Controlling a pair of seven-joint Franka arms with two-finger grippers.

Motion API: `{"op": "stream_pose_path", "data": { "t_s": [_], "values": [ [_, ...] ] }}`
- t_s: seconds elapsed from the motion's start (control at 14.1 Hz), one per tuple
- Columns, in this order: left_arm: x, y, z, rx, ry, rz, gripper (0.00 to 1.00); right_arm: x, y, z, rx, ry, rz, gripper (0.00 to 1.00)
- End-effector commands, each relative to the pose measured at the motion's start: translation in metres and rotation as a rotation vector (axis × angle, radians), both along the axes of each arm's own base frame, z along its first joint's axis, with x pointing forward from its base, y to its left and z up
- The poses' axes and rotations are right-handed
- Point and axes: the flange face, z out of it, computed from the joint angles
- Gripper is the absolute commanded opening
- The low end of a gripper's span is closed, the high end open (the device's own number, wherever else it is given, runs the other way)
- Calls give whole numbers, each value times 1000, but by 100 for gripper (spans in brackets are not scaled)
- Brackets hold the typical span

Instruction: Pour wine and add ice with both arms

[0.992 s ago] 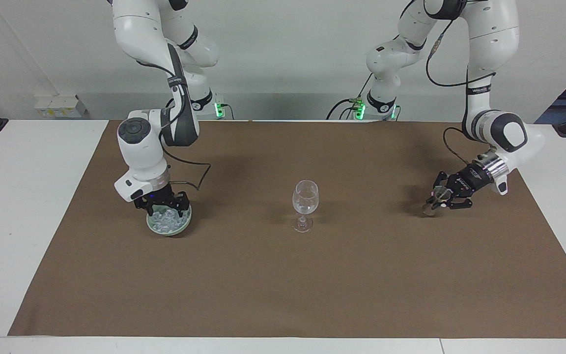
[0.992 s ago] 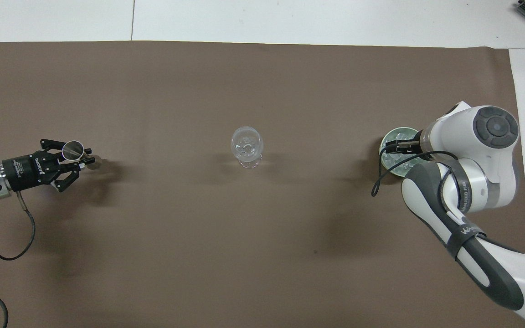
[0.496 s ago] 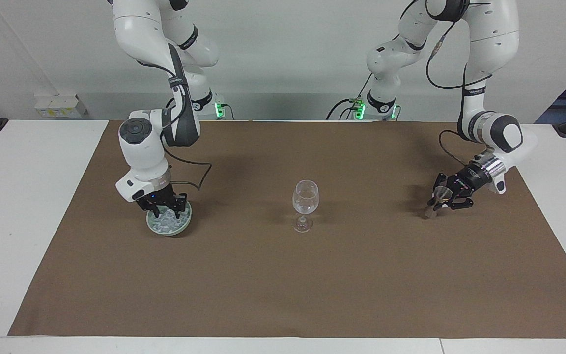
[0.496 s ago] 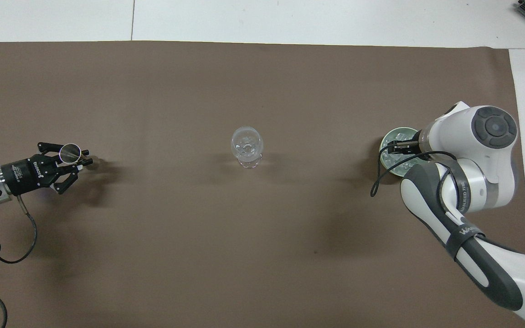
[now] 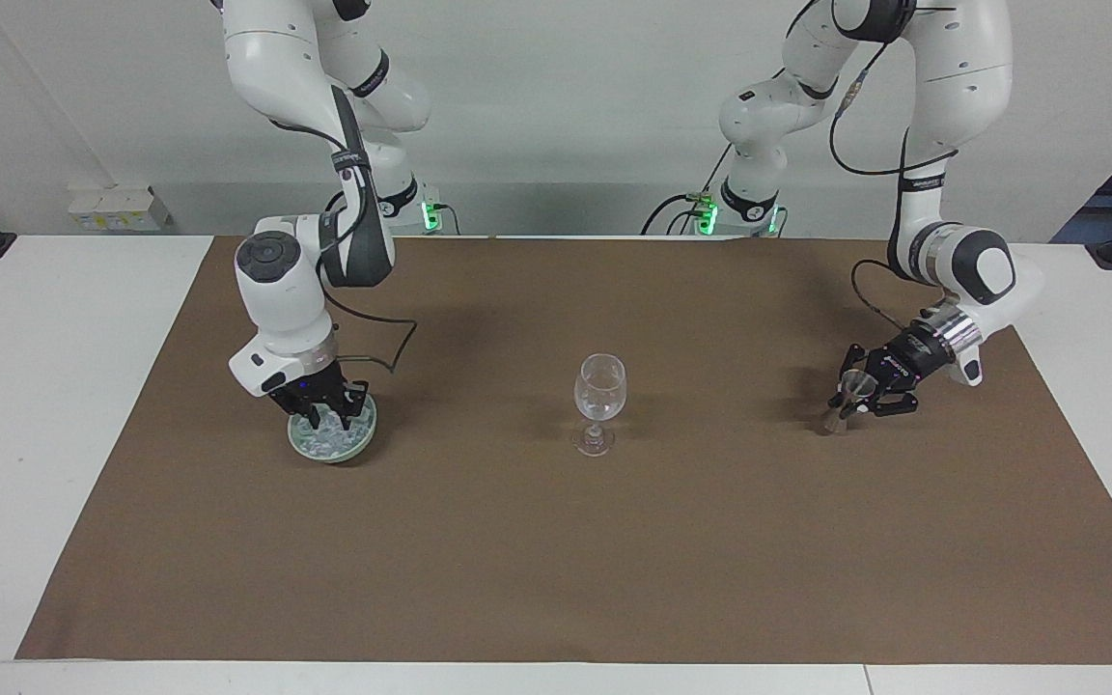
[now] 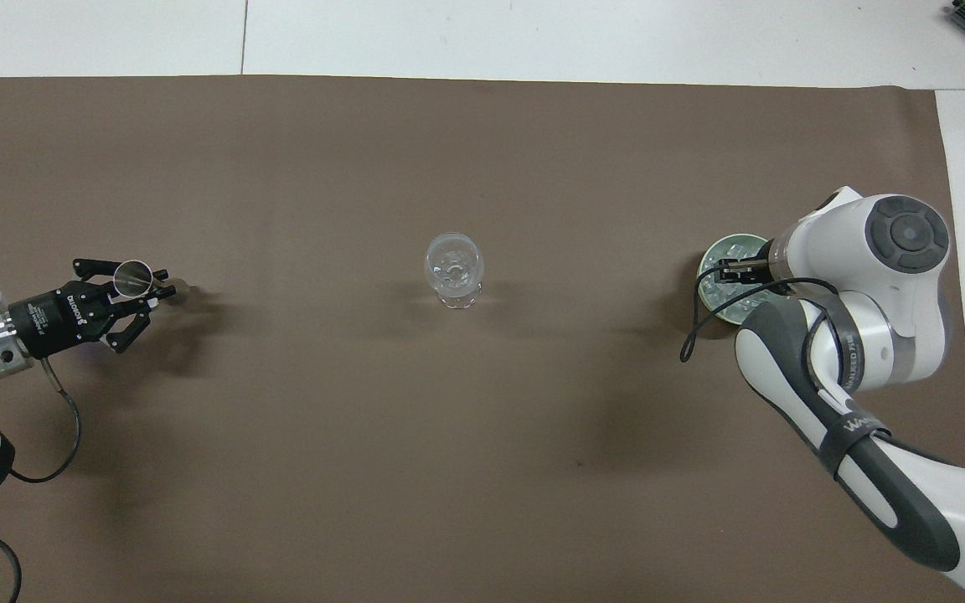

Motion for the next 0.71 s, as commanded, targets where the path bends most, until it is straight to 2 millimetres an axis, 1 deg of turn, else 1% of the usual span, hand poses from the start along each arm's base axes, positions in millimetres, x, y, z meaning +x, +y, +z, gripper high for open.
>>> {"op": "stream_pose_path", "data": {
  "t_s": [0.0, 0.21, 0.35, 0.57, 0.64],
  "values": [
    [1, -4, -8, 1, -11, 25, 0, 0, -1, 1, -10, -4, 21, 0],
    [2, -6, -13, 13, -25, 16, 0, 5, -2, 10, -8, -24, 16, 0],
    [2, -3, -12, 10, -26, 19, 0, 12, -3, 32, -5, -63, 8, 0],
    [1, 2, -12, 13, -30, 24, 0, 14, 0, 69, -9, -117, 7, 0],
    [1, 3, -12, 15, -29, 22, 0, 13, -1, 77, -11, -112, 1, 0]
  ]
}}
